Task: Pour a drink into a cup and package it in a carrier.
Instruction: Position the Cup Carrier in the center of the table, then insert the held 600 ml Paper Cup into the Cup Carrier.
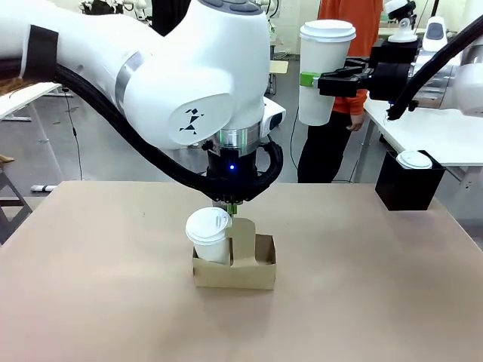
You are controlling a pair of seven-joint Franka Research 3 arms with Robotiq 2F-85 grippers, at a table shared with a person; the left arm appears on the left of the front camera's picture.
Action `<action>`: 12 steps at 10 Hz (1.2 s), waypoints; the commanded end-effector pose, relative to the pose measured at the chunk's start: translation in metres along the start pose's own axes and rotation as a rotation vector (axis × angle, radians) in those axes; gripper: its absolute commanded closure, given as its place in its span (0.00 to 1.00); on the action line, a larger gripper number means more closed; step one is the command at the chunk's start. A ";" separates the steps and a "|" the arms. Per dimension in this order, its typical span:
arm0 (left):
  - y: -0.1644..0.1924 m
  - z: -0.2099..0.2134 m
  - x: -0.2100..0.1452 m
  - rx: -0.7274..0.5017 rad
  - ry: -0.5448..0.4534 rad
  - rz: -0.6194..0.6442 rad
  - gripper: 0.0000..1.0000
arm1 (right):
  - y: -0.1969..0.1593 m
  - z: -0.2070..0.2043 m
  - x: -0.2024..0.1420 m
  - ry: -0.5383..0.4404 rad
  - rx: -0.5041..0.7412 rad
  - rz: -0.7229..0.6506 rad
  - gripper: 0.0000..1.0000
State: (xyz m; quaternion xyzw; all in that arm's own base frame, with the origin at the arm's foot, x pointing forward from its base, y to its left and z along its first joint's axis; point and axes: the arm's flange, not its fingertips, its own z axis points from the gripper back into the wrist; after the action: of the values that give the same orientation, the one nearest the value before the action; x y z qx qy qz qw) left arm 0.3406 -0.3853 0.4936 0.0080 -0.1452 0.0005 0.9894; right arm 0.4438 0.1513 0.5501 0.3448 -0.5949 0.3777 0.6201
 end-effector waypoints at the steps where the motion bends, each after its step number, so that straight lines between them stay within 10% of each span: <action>1: 0.000 0.003 -0.001 -0.005 -0.002 -0.006 0.98 | 0.000 -0.003 0.001 -0.013 -0.001 0.008 0.20; 7: -0.002 0.003 0.001 -0.005 -0.003 -0.001 0.98 | 0.000 -0.003 0.001 -0.013 -0.001 0.008 0.20; 8: 0.002 0.008 0.002 -0.059 -0.013 -0.042 0.39 | 0.000 -0.003 0.001 -0.013 -0.001 0.008 0.20; 9: 0.006 0.020 0.005 -0.063 -0.056 -0.063 0.40 | 0.000 0.000 0.000 0.000 0.000 0.000 0.20; 10: 0.010 0.033 0.009 -0.104 -0.062 -0.091 0.00 | -0.013 -0.006 -0.006 0.011 0.062 -0.023 0.20; 12: 0.029 0.061 0.016 -0.163 -0.066 -0.148 0.00 | -0.026 -0.019 -0.022 0.006 0.175 -0.071 0.20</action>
State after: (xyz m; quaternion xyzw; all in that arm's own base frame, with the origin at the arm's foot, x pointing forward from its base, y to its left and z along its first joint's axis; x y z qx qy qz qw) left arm 0.3425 -0.3776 0.5464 -0.0407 -0.1836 -0.0612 0.9802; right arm 0.4592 0.1569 0.5260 0.3867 -0.5672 0.3953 0.6102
